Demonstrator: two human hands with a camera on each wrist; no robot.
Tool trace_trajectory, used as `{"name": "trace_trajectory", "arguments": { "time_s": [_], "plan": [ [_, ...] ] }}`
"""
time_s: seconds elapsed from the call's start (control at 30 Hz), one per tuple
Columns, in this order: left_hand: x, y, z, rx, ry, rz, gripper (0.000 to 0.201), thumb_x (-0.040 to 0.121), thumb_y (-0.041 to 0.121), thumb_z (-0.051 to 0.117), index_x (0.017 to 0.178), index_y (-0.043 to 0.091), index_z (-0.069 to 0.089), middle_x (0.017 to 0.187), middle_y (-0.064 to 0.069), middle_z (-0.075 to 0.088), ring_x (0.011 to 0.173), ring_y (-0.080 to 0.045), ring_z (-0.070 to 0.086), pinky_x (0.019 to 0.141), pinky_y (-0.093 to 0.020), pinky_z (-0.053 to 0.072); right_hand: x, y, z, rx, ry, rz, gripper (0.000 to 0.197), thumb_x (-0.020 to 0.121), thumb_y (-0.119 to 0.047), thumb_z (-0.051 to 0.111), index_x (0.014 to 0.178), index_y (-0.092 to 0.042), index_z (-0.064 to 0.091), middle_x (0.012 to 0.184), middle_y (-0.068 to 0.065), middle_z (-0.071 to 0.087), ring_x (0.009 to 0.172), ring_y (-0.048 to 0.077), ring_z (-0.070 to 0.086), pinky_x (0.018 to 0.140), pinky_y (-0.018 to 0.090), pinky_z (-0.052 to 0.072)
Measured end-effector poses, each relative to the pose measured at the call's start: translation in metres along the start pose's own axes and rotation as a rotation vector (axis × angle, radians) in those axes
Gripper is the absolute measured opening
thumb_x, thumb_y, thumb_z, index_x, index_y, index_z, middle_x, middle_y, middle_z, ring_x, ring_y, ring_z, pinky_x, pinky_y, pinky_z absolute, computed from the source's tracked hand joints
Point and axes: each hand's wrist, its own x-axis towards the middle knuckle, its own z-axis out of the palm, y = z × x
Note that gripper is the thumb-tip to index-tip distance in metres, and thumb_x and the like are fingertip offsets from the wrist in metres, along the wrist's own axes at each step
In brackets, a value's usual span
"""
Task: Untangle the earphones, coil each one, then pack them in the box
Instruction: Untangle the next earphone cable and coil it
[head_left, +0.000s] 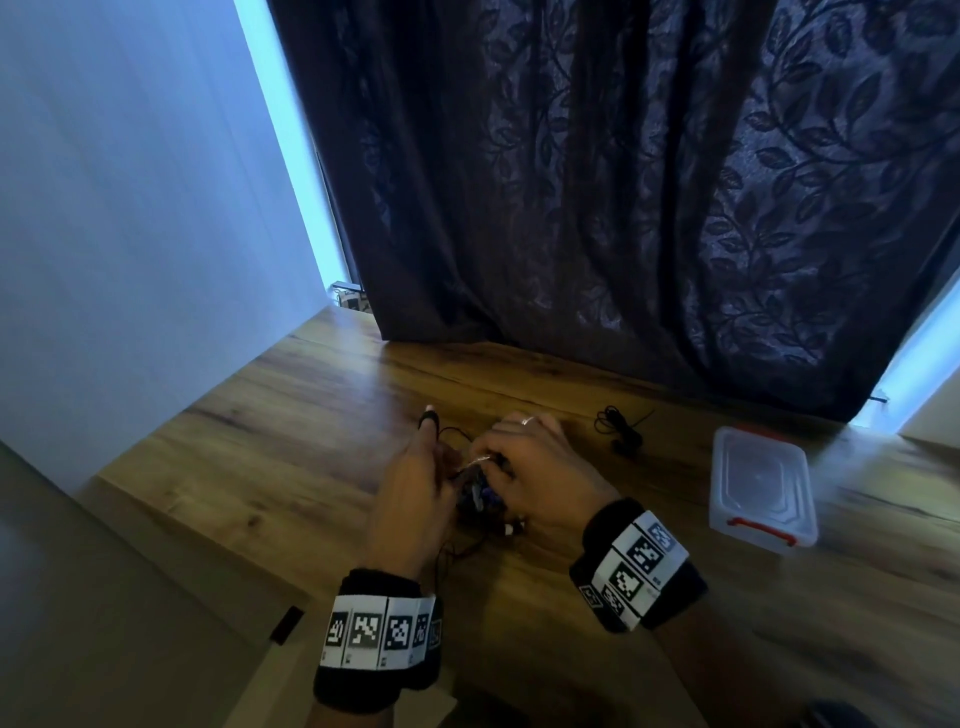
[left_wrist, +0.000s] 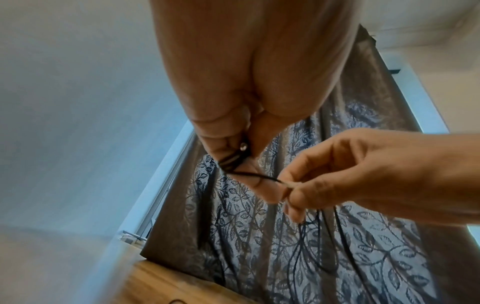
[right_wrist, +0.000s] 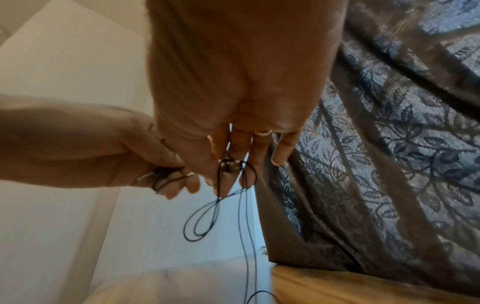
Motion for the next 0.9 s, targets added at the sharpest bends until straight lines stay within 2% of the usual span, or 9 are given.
{"name": "trace_trajectory", "arguments": {
  "time_s": [0.13, 0.23, 0.3, 0.43, 0.53, 0.6, 0.73, 0.83, 0.9],
  "plan": [
    [0.003, -0.001, -0.005, -0.145, -0.105, -0.063, 0.040, 0.100, 0.006, 0.046, 0.137, 0.020, 0.045, 0.091, -0.002, 0.064, 0.076, -0.005, 0.057, 0.065, -0.003, 0.043, 0.013, 0.002, -0.006, -0.099, 0.031, -0.047, 0.024, 0.096, -0.017, 0.057, 0.118, -0.024, 0.065, 0.119, -0.008, 0.063, 0.127, 0.014, 0.043, 0.110, 0.036, 0.013],
    [0.004, -0.008, -0.011, -0.378, -0.205, -0.126, 0.025, 0.104, 0.009, 0.041, 0.123, 0.007, 0.057, 0.086, -0.007, 0.068, 0.074, -0.015, 0.063, 0.071, -0.024, 0.054, 0.019, 0.004, -0.003, -0.130, 0.062, -0.101, 0.022, 0.093, -0.017, 0.063, 0.114, -0.023, 0.069, 0.117, -0.005, 0.065, 0.126, 0.020, 0.048, 0.110, 0.043, 0.017],
    [0.006, -0.016, -0.013, -0.423, -0.236, -0.129, 0.023, 0.102, 0.007, 0.044, 0.119, 0.008, 0.060, 0.079, -0.005, 0.067, 0.072, -0.019, 0.062, 0.071, -0.032, 0.054, 0.021, 0.004, 0.001, -0.127, 0.076, -0.121, 0.020, 0.094, -0.018, 0.064, 0.111, -0.023, 0.071, 0.116, -0.005, 0.067, 0.125, 0.020, 0.050, 0.109, 0.042, 0.019],
    [0.005, -0.025, -0.017, -0.461, -0.182, -0.131, 0.027, 0.099, 0.003, 0.050, 0.121, 0.016, 0.061, 0.069, 0.005, 0.064, 0.063, -0.005, 0.059, 0.063, -0.021, 0.050, 0.023, 0.011, 0.008, -0.068, 0.106, -0.091, 0.023, 0.095, -0.018, 0.062, 0.116, -0.028, 0.069, 0.115, -0.010, 0.069, 0.119, 0.012, 0.053, 0.101, 0.031, 0.019],
    [0.004, -0.026, -0.023, -0.533, -0.097, -0.143, 0.031, 0.099, -0.001, 0.049, 0.127, 0.011, 0.056, 0.074, 0.000, 0.063, 0.059, 0.001, 0.058, 0.060, -0.016, 0.050, 0.025, 0.024, 0.011, -0.040, 0.110, 0.027, 0.022, 0.097, -0.022, 0.061, 0.116, -0.029, 0.070, 0.116, -0.011, 0.069, 0.119, 0.012, 0.054, 0.096, 0.026, 0.018],
    [0.004, -0.027, -0.027, -0.631, -0.057, -0.147, 0.033, 0.099, -0.003, 0.048, 0.130, 0.005, 0.054, 0.073, -0.005, 0.061, 0.056, -0.001, 0.056, 0.058, -0.014, 0.049, 0.026, 0.035, 0.010, -0.047, 0.105, 0.165, 0.020, 0.098, -0.024, 0.059, 0.114, -0.027, 0.071, 0.117, -0.009, 0.069, 0.121, 0.014, 0.053, 0.100, 0.030, 0.022],
    [0.004, -0.027, -0.032, -0.665, -0.020, -0.102, 0.036, 0.098, 0.000, 0.050, 0.133, 0.003, 0.055, 0.069, 0.002, 0.064, 0.058, -0.008, 0.052, 0.063, -0.020, 0.048, 0.024, 0.048, 0.013, -0.194, 0.002, 0.423, 0.022, 0.100, -0.023, 0.054, 0.115, -0.027, 0.070, 0.123, -0.002, 0.064, 0.124, 0.021, 0.050, 0.106, 0.040, 0.027],
    [0.003, -0.024, -0.031, -0.696, -0.014, -0.090, 0.036, 0.098, 0.001, 0.051, 0.133, 0.003, 0.055, 0.072, -0.001, 0.064, 0.058, -0.009, 0.053, 0.063, -0.020, 0.048, 0.023, 0.037, 0.015, -0.128, 0.084, 0.415, 0.034, 0.099, -0.012, 0.050, 0.125, -0.026, 0.066, 0.127, -0.003, 0.063, 0.124, 0.020, 0.051, 0.109, 0.041, 0.030],
    [0.004, -0.022, -0.027, -0.714, -0.024, -0.085, 0.036, 0.098, 0.003, 0.051, 0.133, 0.003, 0.055, 0.072, 0.000, 0.064, 0.058, -0.009, 0.052, 0.062, -0.019, 0.048, 0.020, 0.021, 0.009, 0.169, 0.192, 0.369, 0.032, 0.103, -0.015, 0.045, 0.128, -0.024, 0.063, 0.127, -0.005, 0.065, 0.122, 0.014, 0.056, 0.109, 0.038, 0.037]
  ]
}}
